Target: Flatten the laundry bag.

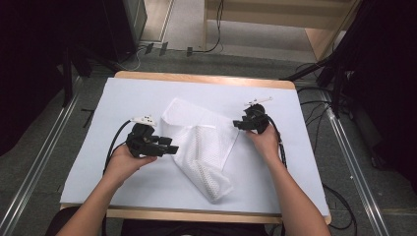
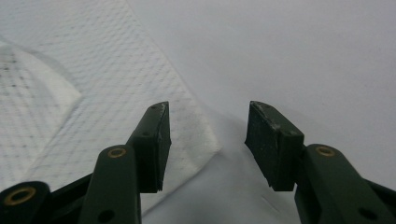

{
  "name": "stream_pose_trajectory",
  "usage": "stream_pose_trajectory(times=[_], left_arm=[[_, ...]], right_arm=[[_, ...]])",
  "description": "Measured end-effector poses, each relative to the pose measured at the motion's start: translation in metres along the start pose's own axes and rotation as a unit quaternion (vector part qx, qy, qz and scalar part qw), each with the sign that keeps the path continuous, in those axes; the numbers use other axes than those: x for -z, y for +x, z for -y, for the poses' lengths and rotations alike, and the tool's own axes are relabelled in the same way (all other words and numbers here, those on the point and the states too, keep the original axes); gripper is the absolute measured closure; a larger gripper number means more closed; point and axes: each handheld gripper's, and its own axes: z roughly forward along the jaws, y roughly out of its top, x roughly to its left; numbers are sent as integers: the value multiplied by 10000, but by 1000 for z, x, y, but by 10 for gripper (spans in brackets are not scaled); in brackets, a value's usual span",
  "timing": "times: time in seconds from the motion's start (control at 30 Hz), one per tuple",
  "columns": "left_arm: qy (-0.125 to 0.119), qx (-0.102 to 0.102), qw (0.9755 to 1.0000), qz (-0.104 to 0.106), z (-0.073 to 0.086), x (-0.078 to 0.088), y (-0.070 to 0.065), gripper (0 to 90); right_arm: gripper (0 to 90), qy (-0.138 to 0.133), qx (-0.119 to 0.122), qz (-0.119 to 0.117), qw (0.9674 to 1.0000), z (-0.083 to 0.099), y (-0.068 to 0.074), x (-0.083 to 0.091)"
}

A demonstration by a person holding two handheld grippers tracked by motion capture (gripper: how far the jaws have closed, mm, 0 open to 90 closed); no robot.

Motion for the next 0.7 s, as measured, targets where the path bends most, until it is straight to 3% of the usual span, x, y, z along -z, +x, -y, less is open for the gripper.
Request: stream_pose_trajectory(times=[0.07,0.2,0.4,0.5,0.7], left_arm=[[-24,46,10000,-10,1,1,4,490],[-40,104,9999,-97,2,3,10,487],[-20,160,9998,-147,4,2,13,483],[1,169,9998,-109,5,0,13,478],[48,134,9998,-168,6,-2,12,477]], right_arm=[[538,37,-135,-56,9999,3,-4,-4],[598,-7,-165,-81,9998,3,-6,-3],[748,61,43,174,9998,4,4,-4],[880,66,-1,-37,10000,4,3,-4],[894,161,-118,-1,9998,3,-4,1]])
